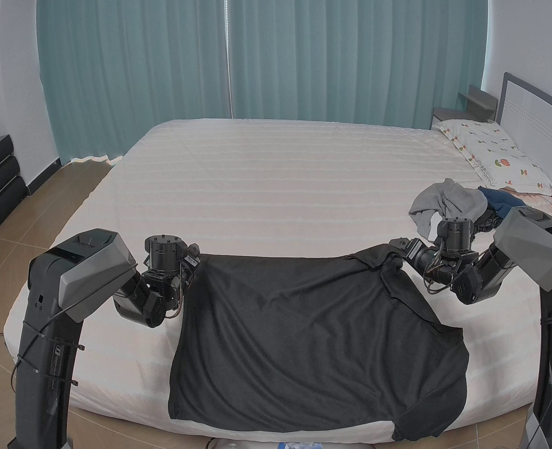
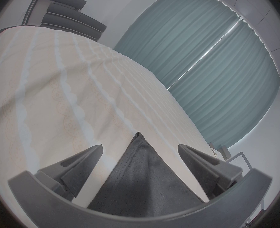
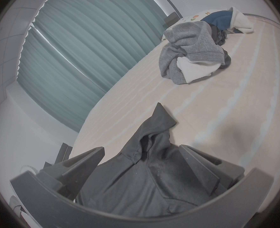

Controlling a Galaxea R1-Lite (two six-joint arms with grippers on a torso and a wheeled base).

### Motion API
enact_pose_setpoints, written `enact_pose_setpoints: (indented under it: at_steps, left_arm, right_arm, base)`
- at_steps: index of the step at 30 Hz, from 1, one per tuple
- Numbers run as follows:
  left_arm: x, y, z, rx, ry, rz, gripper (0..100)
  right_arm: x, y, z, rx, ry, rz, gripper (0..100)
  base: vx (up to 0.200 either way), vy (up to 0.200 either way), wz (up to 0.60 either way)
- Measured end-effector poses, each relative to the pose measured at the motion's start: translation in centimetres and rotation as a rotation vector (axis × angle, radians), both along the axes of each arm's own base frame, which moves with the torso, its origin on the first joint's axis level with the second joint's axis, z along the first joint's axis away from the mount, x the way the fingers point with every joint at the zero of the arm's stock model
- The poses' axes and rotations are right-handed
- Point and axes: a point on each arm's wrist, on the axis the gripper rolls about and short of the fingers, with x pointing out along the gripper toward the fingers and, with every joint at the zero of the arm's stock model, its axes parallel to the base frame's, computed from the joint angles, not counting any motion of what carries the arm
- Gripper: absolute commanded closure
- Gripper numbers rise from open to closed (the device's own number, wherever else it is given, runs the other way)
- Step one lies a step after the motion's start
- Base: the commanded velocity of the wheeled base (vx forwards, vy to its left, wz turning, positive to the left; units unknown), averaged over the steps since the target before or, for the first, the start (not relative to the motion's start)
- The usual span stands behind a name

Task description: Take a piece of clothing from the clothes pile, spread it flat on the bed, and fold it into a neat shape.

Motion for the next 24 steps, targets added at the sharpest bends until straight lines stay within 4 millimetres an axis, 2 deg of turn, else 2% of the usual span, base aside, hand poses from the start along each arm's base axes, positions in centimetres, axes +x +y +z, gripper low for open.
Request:
enact_pose_setpoints:
  at_steps: [3,7,11,14,24]
  left_arm:
    - [0.0,0.0,0.0,0.000,0.000,-0.001,0]
    - [0.0,0.0,0.0,0.001,-0.001,0.000,0]
    - [0.0,0.0,-0.1,0.001,0.001,-0.001,0]
    - [0.0,0.0,-0.2,0.003,0.002,-0.002,0]
    - [0.0,0.0,-0.2,0.004,0.004,-0.001,0]
  right_arm:
    - [-0.6,0.4,0.2,0.035,0.011,-0.005,0]
    - [-1.3,1.6,0.5,0.168,0.037,-0.027,0]
    - [-2.4,4.2,0.3,0.229,0.076,0.023,0]
    - [-2.8,5.4,-0.4,0.233,0.100,0.054,0]
    - [-3.0,5.7,-1.8,0.228,0.143,0.061,0]
  base:
    - [0.000,0.000,0.00]
    - [0.000,0.000,0.00]
    - [0.000,0.000,0.00]
    - [0.000,0.000,0.00]
    - [0.000,0.000,0.00]
